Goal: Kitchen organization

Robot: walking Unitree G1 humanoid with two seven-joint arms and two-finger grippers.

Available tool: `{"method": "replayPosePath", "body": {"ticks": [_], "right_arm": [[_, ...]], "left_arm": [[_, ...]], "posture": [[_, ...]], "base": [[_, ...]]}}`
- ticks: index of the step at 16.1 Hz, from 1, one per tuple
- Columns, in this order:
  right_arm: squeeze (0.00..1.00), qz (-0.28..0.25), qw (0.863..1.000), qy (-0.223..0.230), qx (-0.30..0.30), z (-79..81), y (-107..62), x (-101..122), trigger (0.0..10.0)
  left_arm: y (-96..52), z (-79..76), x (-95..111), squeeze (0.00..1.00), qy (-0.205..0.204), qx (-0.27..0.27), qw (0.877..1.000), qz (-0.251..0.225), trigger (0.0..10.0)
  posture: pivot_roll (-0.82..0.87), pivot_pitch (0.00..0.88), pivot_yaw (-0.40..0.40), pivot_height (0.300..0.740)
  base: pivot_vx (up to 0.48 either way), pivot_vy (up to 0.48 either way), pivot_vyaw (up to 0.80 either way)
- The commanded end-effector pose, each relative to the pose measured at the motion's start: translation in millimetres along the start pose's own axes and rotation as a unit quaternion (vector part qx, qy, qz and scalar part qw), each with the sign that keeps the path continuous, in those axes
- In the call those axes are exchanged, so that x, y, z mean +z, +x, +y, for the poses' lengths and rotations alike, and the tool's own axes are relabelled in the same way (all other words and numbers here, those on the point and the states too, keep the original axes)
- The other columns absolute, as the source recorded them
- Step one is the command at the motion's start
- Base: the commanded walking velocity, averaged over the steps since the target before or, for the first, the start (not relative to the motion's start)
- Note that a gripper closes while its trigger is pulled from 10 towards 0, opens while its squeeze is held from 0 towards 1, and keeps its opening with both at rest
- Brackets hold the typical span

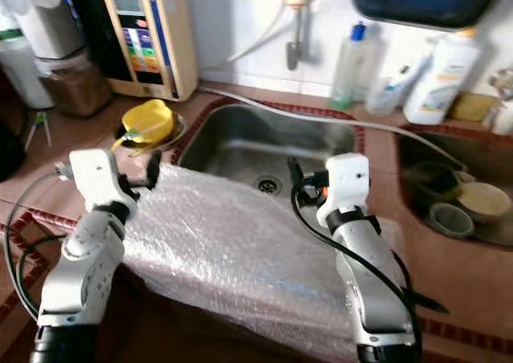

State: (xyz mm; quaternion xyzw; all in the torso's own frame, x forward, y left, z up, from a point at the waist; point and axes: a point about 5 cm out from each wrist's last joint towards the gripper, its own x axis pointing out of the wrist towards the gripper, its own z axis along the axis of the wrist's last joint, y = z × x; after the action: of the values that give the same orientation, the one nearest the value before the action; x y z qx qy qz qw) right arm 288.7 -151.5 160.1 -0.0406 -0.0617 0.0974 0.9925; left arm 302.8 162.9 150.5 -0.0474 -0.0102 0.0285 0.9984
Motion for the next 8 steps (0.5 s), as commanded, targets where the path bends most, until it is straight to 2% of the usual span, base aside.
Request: {"method": "replayPosePath", "body": {"ticks": [1, 4, 7, 8], "right_arm": [[0.0, -0.015, 1.0, 0.001, 0.009, 6.0, 2.0, 7, 10.0], [0.0, -0.02, 1.0, 0.003, 0.011, 6.0, 1.8, 8, 10.0], [0.0, -0.019, 1.0, 0.0, 0.01, 3.2, -0.5, 5, 10.0], [0.0, -0.014, 1.0, -0.007, 0.007, 1.0, -0.4, 1, 10.0]], "left_arm": [[2.4, 8.8, 10, 0.0, 0.015, 0.014, 1.0, -0.023, 10.0], [4.2, 10.1, 12, 0.0, 0.016, 0.006, 1.0, -0.016, 10.0], [-3.6, 2.2, 9, 0.0, 0.053, -0.012, 0.998, -0.017, 10.0], [-6.7, 5.2, 11, 0.0, 0.071, -0.012, 0.997, -0.014, 10.0]], "posture": [[-0.11, 0.014, 0.024, 0.74], [-0.11, 0.021, 0.027, 0.74], [-0.06, 0.013, 0.043, 0.74], [-0.01, 0.001, 0.054, 0.74]], "base": [[0.0, 0.0, 0.0], [0.0, 0.0, 0.0], [0.0, 0.0, 0.0], [0.0, 0.0, 0.0]]}}
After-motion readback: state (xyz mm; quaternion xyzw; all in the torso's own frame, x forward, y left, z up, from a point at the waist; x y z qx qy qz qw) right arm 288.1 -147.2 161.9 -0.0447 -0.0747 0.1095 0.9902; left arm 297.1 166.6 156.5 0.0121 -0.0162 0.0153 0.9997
